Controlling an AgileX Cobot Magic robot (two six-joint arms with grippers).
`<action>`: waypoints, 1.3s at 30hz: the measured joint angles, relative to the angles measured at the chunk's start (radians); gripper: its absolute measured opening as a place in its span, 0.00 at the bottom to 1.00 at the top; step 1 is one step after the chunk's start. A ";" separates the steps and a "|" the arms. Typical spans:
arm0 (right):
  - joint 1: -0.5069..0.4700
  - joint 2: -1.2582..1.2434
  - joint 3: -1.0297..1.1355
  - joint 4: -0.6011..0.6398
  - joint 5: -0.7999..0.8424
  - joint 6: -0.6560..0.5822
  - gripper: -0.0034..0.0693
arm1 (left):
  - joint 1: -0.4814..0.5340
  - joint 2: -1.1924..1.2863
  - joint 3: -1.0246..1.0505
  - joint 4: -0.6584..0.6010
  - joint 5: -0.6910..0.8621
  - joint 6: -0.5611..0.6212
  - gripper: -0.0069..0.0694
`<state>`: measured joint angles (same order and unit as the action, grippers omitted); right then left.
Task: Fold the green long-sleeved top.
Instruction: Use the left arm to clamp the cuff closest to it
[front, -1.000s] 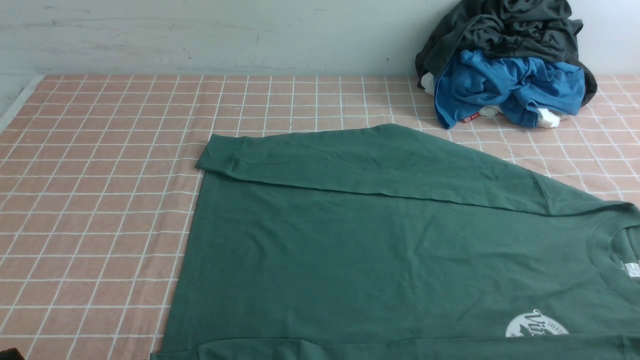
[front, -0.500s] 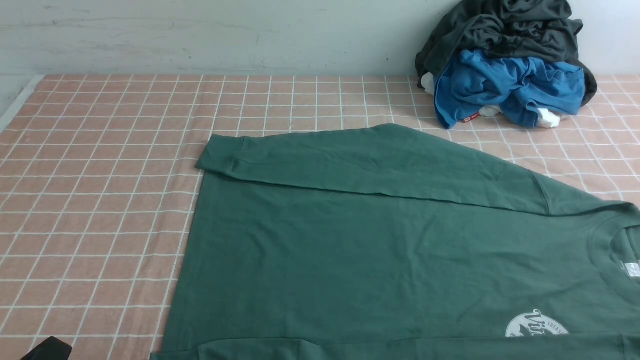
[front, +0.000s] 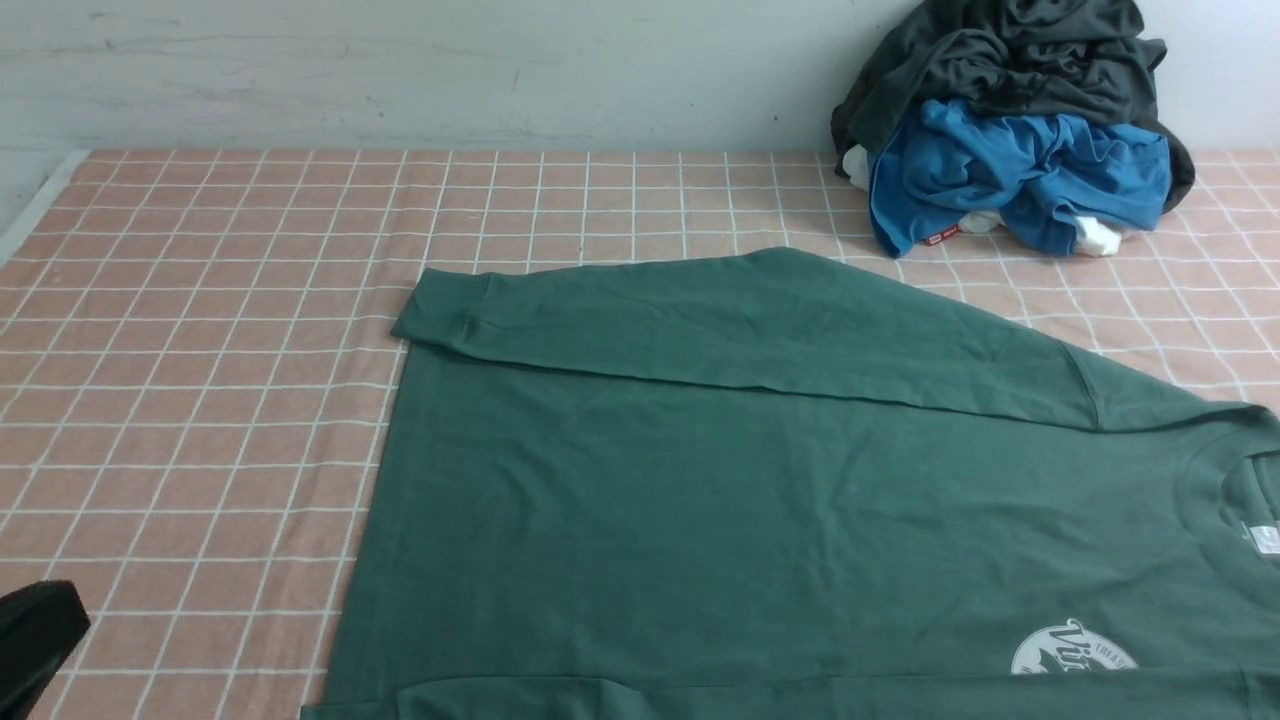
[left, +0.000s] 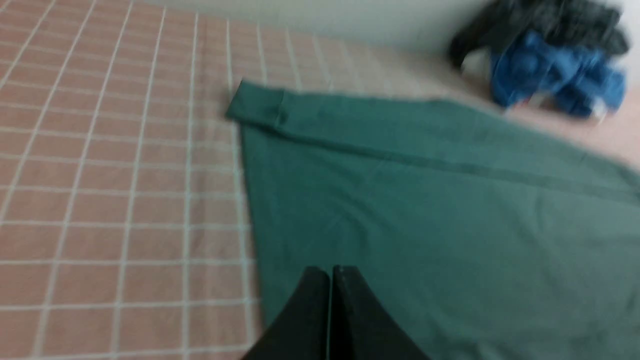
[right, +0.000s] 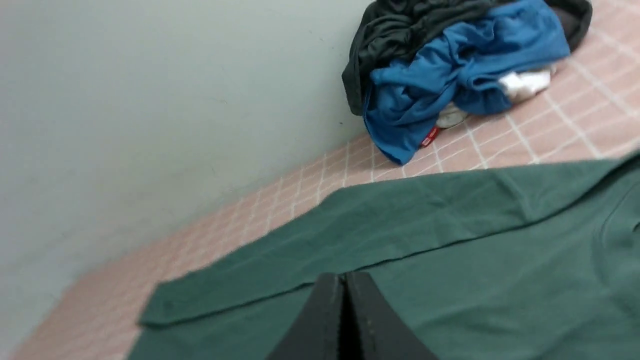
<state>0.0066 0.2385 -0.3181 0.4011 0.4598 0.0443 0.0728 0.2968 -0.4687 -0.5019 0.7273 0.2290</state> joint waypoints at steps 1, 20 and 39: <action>0.000 0.056 -0.056 -0.038 0.038 -0.044 0.03 | 0.000 0.057 -0.046 0.048 0.060 0.012 0.08; 0.315 0.686 -0.554 -0.177 0.787 -0.300 0.03 | -0.518 0.863 -0.366 0.451 0.489 0.027 0.46; 0.319 0.675 -0.554 -0.178 0.790 -0.312 0.03 | -0.625 1.380 -0.369 0.486 0.024 0.208 0.66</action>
<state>0.3255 0.9133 -0.8719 0.2232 1.2493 -0.2675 -0.5523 1.6768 -0.8382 -0.0159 0.7515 0.4368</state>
